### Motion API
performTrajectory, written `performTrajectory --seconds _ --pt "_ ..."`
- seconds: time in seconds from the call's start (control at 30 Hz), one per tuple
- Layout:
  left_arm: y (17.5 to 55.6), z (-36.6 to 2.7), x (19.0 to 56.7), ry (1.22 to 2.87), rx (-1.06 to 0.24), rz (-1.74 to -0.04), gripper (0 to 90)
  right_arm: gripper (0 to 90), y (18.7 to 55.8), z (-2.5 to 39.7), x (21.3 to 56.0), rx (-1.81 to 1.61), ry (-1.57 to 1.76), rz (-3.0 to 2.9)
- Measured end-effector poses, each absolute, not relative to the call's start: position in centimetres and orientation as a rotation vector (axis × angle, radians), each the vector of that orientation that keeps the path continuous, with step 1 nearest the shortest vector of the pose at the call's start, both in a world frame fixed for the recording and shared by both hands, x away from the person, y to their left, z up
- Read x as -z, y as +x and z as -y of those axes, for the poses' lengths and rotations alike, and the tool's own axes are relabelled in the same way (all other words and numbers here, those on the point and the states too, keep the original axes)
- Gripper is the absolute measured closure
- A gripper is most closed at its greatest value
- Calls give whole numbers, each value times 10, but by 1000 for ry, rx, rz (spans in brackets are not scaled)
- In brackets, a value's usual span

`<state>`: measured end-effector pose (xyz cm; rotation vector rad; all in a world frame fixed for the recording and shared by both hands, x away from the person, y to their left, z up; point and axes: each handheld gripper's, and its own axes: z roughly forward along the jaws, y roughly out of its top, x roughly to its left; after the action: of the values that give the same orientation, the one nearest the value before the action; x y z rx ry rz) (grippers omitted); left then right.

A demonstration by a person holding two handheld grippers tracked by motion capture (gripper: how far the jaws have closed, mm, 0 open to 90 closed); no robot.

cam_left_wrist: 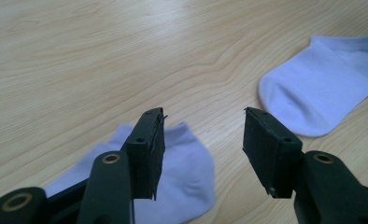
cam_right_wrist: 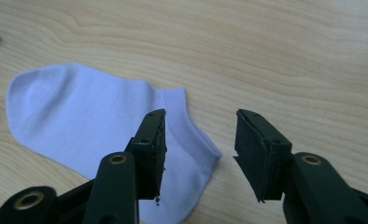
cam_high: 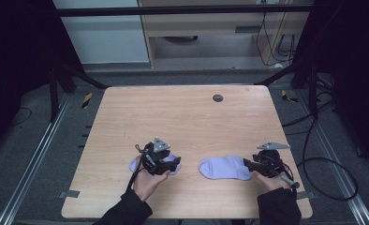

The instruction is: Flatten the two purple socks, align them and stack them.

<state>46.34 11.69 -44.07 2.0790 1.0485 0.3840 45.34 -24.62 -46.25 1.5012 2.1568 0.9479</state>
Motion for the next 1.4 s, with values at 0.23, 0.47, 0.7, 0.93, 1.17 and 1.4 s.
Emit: performTrajectory --seconds 0.23,0.47,0.7,0.93,1.17,1.4 --pt "469 -81 450 2130 -339 -1017 507 603 455 248 465 -925 1508 -2192" --pt "471 -53 462 2181 -320 -989 540 625 458 249 474 -885 1518 -2225" --pt "474 -37 476 2232 -308 -984 583 657 462 247 479 -839 1515 -2250" --pt "478 -29 487 2267 -279 -1002 680 730 463 244 483 -791 1506 -2276" --pt "477 -27 488 2263 -271 -1015 820 854 463 241 485 -780 1502 -2294" --pt "478 -34 482 2230 -246 -1009 888 871 458 236 473 -823 1460 -2277"
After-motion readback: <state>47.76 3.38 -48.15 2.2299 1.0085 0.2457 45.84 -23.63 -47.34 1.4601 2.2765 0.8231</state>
